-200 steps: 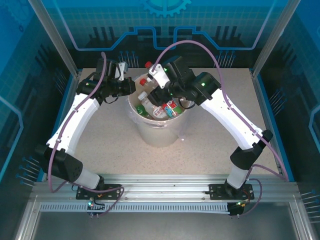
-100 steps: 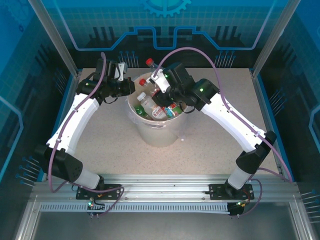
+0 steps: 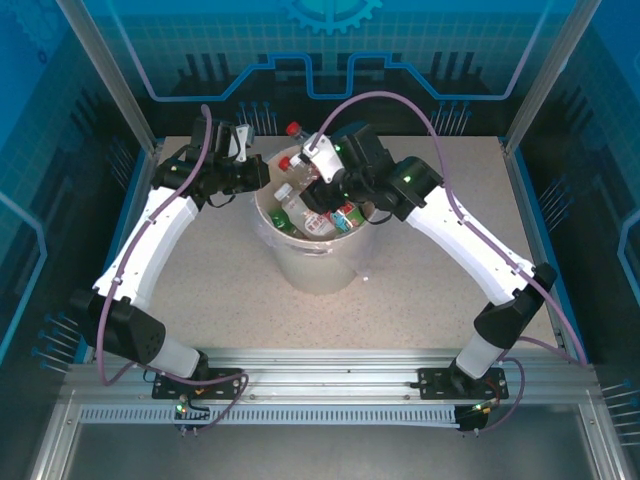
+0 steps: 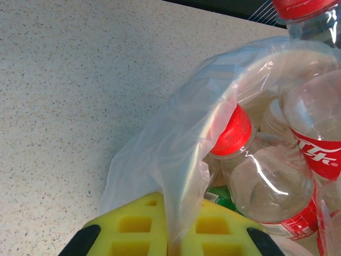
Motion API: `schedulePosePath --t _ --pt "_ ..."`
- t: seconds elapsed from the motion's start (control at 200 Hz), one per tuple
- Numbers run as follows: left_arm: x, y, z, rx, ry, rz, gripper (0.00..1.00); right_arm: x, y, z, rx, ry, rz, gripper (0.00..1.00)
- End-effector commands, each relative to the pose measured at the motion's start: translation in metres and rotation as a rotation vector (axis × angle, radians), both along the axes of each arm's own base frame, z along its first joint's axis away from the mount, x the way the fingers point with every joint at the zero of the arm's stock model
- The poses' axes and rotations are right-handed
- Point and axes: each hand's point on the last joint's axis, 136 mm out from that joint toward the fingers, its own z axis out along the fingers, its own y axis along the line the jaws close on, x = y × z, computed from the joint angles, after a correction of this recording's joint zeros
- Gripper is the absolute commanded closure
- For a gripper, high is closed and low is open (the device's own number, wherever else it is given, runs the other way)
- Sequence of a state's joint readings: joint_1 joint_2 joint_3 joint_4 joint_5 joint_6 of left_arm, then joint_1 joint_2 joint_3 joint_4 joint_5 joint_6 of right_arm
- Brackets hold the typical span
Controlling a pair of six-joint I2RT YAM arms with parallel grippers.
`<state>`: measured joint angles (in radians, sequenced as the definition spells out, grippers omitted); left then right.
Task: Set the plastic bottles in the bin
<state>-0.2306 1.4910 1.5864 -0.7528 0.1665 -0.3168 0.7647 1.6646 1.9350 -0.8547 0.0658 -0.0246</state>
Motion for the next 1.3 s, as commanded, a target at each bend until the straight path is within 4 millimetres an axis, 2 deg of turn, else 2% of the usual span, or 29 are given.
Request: schedulePosePath --t 0.0,0.135,0.215,0.315,0.425,0.52,0.66,0.695,0.785,0.941,1.036,1.066,1.076,1.086,1.121,1.216,1.291 --pt "0.002 -0.008 0.073 -0.175 -0.192 -0.007 1.0 0.001 -0.006 0.045 0.087 -0.058 0.021 0.41" --pt "0.007 0.008 0.077 -0.172 -0.21 0.042 1.0 0.015 -0.03 0.069 0.127 -0.125 -0.052 0.37" --pt "0.012 0.015 0.077 -0.158 -0.223 0.075 1.0 0.024 -0.048 0.073 0.154 -0.142 -0.104 0.37" --pt "0.02 0.017 0.069 -0.186 -0.211 0.102 1.0 0.033 -0.08 0.073 0.159 -0.157 -0.195 0.36" --pt "0.028 0.013 0.06 -0.232 -0.198 0.113 1.0 0.042 -0.125 0.064 0.152 -0.152 -0.318 0.35" --pt "0.033 0.008 0.053 -0.259 -0.173 0.109 1.0 0.042 -0.163 0.052 0.164 -0.125 -0.407 0.35" --pt "0.034 0.007 0.048 -0.25 -0.163 0.105 1.0 0.038 -0.205 0.025 0.159 -0.076 -0.507 0.34" --pt "0.033 0.007 0.048 -0.242 -0.164 0.1 0.91 0.038 -0.214 0.016 0.153 -0.061 -0.534 0.33" --pt "0.028 0.008 0.059 -0.228 -0.189 0.083 0.55 0.037 -0.232 -0.008 0.131 -0.025 -0.592 0.33" --pt "0.018 0.018 0.087 -0.199 -0.242 0.07 0.02 0.033 -0.243 -0.043 0.131 0.039 -0.633 0.28" --pt "0.005 0.042 0.108 -0.148 -0.315 0.127 0.01 0.03 -0.255 -0.068 0.115 0.054 -0.689 0.18" --pt "-0.001 0.053 0.113 -0.122 -0.34 0.155 0.01 0.029 -0.26 -0.077 0.1 0.057 -0.712 0.11" --pt "-0.004 0.057 0.114 -0.111 -0.348 0.166 0.01 0.029 -0.262 -0.08 0.096 0.055 -0.722 0.04" --pt "-0.005 0.061 0.113 -0.101 -0.352 0.176 0.01 0.028 -0.264 -0.085 0.089 0.058 -0.731 0.01" --pt "-0.015 0.074 0.114 -0.062 -0.376 0.213 0.01 0.026 -0.27 -0.096 0.072 0.056 -0.756 0.0" --pt "-0.038 0.111 0.09 0.049 -0.389 0.337 0.01 0.023 -0.285 -0.128 0.018 0.039 -0.821 0.0" --pt "-0.053 0.139 0.052 0.132 -0.364 0.447 0.01 0.022 -0.29 -0.15 0.016 0.017 -0.847 0.0"
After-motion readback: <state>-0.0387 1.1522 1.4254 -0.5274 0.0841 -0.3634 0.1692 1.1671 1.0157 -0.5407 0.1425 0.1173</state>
